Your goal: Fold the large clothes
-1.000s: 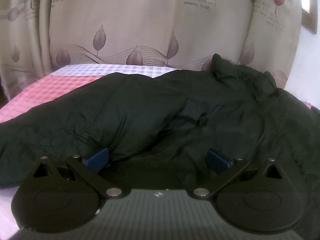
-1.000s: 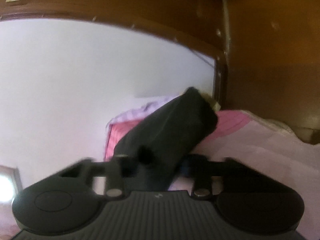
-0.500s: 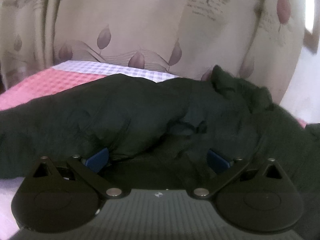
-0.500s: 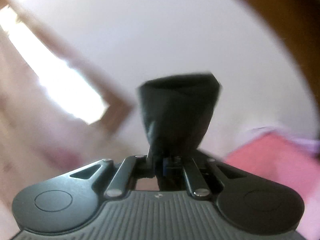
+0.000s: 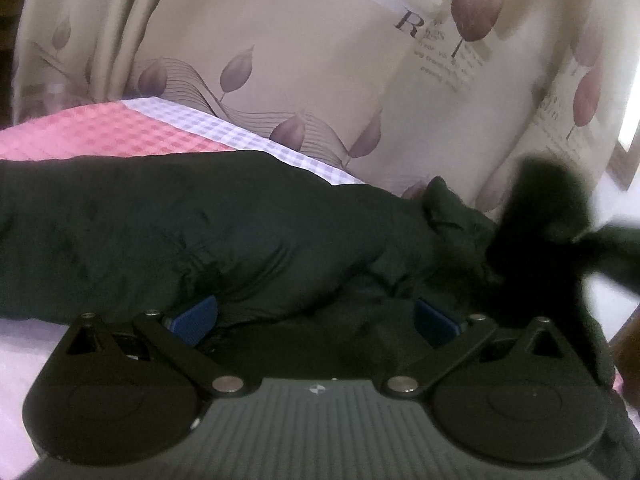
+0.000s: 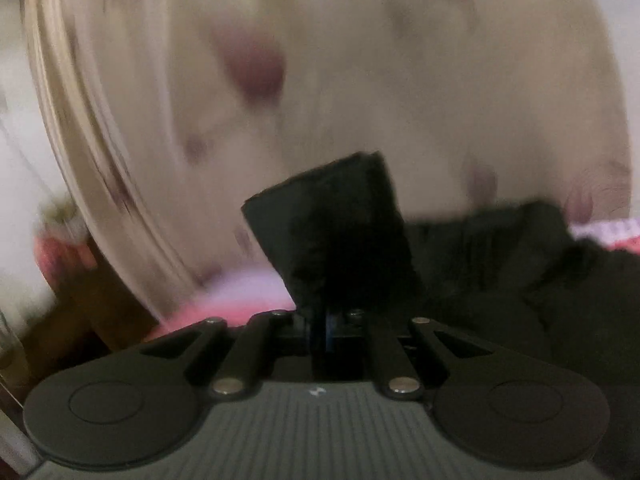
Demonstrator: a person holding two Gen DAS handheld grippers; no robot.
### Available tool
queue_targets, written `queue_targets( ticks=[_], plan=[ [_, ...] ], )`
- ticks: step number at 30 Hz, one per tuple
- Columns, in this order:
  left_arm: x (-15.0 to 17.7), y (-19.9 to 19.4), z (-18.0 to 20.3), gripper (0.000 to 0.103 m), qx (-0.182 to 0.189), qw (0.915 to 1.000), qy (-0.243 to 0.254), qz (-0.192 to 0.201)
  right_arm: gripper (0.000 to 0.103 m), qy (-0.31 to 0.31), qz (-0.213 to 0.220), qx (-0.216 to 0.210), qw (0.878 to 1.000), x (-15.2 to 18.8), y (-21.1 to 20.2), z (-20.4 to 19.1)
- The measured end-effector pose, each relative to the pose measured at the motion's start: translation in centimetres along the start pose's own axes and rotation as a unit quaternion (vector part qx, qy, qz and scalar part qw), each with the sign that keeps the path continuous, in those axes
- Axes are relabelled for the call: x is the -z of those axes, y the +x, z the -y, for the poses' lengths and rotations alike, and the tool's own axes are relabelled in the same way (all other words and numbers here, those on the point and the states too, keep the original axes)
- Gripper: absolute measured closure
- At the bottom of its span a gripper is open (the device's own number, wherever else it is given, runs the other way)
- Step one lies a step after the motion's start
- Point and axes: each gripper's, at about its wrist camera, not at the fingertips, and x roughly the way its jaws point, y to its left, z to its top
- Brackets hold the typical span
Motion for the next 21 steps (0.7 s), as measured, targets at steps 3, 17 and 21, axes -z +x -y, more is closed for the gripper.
queue_targets(
  ticks=[3,17,21],
  plan=[
    [0.0,-0.1,-0.3,0.0,0.006,0.9999,-0.009,0.003,0.097,-0.058,-0.042,0.044,0.996,3.5,3.7,-2.4],
    [-0.9,-0.7,-1.1,0.001,0.024,0.9988,-0.04,-0.015,0.053,-0.133,-0.11,0.074,0.982,7.8,8.2,-3.0],
    [-1.5,-4.9,-3.8,0.0,0.02,0.9921,-0.123,-0.009,0.037,-0.165,-0.115,0.099,0.974,8.0,9.0,-3.8]
  ],
)
